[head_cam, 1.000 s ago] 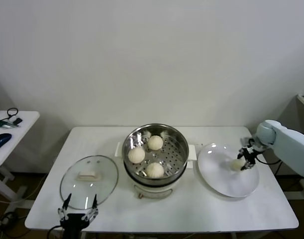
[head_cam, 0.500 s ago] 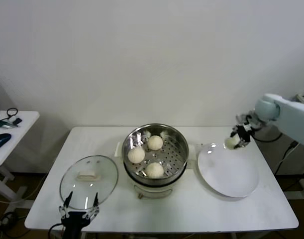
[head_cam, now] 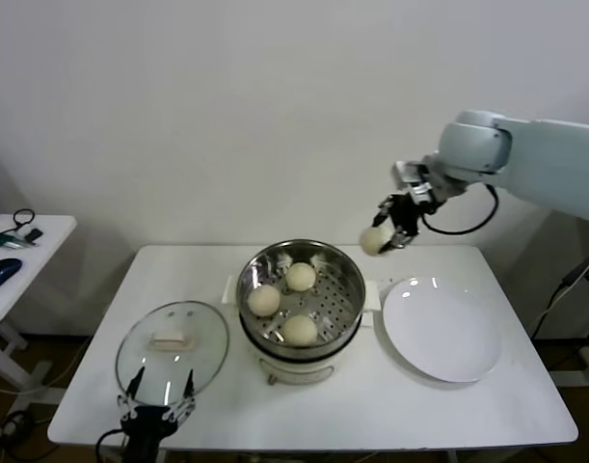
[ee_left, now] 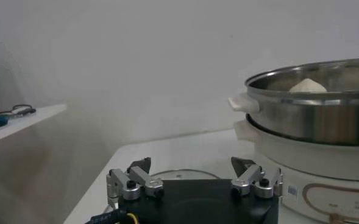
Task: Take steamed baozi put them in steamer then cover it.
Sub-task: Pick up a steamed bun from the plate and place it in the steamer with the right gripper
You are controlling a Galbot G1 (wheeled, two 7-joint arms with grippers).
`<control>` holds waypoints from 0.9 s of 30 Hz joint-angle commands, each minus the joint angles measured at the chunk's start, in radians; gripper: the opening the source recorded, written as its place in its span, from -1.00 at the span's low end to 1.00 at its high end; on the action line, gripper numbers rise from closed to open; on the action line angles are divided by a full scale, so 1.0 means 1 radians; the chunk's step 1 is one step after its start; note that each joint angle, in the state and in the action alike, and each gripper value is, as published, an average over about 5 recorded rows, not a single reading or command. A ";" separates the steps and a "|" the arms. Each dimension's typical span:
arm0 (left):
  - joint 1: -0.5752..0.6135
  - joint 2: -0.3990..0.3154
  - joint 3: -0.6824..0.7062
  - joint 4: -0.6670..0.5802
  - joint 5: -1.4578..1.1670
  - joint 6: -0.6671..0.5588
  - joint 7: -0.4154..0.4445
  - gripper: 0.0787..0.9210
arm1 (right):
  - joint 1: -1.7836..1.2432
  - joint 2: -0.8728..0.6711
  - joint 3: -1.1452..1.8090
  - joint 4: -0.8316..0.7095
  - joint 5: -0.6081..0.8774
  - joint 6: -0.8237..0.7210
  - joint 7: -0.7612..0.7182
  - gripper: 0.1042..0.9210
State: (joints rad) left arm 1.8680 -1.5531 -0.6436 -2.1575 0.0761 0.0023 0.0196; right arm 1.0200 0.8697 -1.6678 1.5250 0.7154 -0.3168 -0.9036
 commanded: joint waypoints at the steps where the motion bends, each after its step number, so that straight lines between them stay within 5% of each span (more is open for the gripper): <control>1: 0.000 0.001 0.002 -0.003 0.000 0.000 0.000 0.77 | -0.064 0.129 0.016 0.097 0.099 -0.087 0.082 0.14; 14: 0.005 0.000 -0.011 -0.001 0.001 -0.004 -0.002 0.77 | -0.353 0.142 0.089 -0.026 -0.119 -0.103 0.122 0.14; 27: 0.003 -0.006 -0.011 0.006 0.003 -0.003 -0.002 0.77 | -0.396 0.132 0.106 -0.031 -0.163 -0.105 0.133 0.14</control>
State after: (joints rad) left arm 1.8711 -1.5584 -0.6534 -2.1522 0.0787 -0.0011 0.0180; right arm 0.6827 0.9909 -1.5767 1.5062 0.5947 -0.4133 -0.7850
